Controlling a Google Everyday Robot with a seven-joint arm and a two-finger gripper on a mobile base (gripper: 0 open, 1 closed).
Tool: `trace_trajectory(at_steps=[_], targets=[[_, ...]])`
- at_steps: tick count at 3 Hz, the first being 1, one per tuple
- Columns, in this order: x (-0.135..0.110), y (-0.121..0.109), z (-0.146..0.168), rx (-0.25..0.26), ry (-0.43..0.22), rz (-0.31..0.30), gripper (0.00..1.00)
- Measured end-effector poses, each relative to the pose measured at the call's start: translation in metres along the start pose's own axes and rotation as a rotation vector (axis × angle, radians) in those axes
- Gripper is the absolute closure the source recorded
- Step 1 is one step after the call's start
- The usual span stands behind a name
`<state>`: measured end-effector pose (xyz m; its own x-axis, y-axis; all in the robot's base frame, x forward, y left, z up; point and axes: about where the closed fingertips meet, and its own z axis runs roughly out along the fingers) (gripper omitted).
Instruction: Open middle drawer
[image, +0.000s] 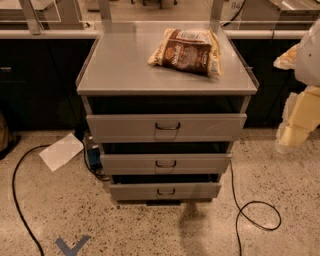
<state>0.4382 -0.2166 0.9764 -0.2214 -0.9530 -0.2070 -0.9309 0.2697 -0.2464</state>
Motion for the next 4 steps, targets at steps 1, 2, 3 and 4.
trace_trajectory(at_steps=[1,2,3,4], targets=[[-0.001,0.0,0.002,0.009,-0.01,0.003,0.0],[0.0,0.004,0.031,0.002,-0.053,0.018,0.0],[-0.003,0.008,0.081,-0.014,-0.117,0.014,0.0],[-0.011,0.011,0.125,-0.037,-0.187,-0.002,0.0]])
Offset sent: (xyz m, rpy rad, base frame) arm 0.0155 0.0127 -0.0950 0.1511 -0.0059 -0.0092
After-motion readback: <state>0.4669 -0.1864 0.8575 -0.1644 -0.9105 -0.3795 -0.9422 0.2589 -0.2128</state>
